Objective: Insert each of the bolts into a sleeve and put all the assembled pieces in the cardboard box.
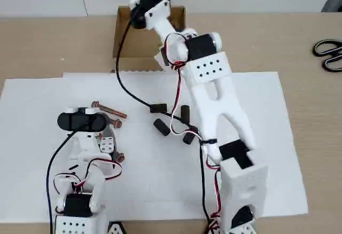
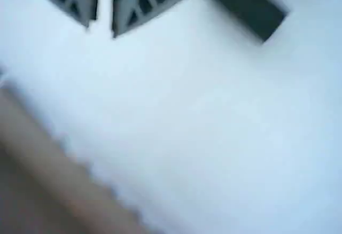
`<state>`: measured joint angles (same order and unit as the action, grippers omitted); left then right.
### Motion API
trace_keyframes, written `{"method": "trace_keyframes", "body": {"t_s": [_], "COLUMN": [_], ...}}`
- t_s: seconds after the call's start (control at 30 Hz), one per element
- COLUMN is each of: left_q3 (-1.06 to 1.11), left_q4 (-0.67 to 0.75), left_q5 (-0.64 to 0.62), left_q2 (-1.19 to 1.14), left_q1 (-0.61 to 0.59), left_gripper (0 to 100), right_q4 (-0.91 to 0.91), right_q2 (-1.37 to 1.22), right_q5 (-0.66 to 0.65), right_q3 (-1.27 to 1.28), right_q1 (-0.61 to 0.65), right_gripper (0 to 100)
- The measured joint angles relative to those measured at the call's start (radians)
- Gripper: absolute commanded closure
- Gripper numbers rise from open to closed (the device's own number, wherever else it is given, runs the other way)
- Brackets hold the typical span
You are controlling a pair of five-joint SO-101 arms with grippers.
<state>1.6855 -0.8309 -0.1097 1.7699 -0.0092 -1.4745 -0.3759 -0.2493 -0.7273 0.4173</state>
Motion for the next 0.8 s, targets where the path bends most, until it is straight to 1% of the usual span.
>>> {"method": "trace_keyframes", "body": {"t_s": [0.13, 0.27, 0.4, 0.53, 0.63, 0.8], "left_q3": [0.0, 0.0, 0.0, 0.0, 0.0, 0.0], "left_q4": [0.0, 0.0, 0.0, 0.0, 0.0, 0.0], "left_q5": [0.0, 0.0, 0.0, 0.0, 0.0, 0.0], "left_q2": [0.0, 0.0, 0.0, 0.0, 0.0, 0.0], "left_q1": [0.0, 0.0, 0.0, 0.0, 0.0, 0.0], "left_gripper": [99, 99, 99, 99, 99, 99], "right_q4": [-0.15, -0.192, -0.207, -0.21, -0.21, -0.203], "right_q2": [0.044, 0.069, 0.103, 0.199, 0.276, 0.293], "right_q5": [0.153, 0.285, 0.376, 0.423, 0.436, 0.44], "right_q3": [0.0, 0.0, 0.009, 0.146, 0.278, 0.437], "right_q1": [0.0, 0.0, 0.006, 0.052, 0.077, 0.063], "right_gripper": [98.4, 98.5, 98.5, 98.0, 98.0, 97.9]}}
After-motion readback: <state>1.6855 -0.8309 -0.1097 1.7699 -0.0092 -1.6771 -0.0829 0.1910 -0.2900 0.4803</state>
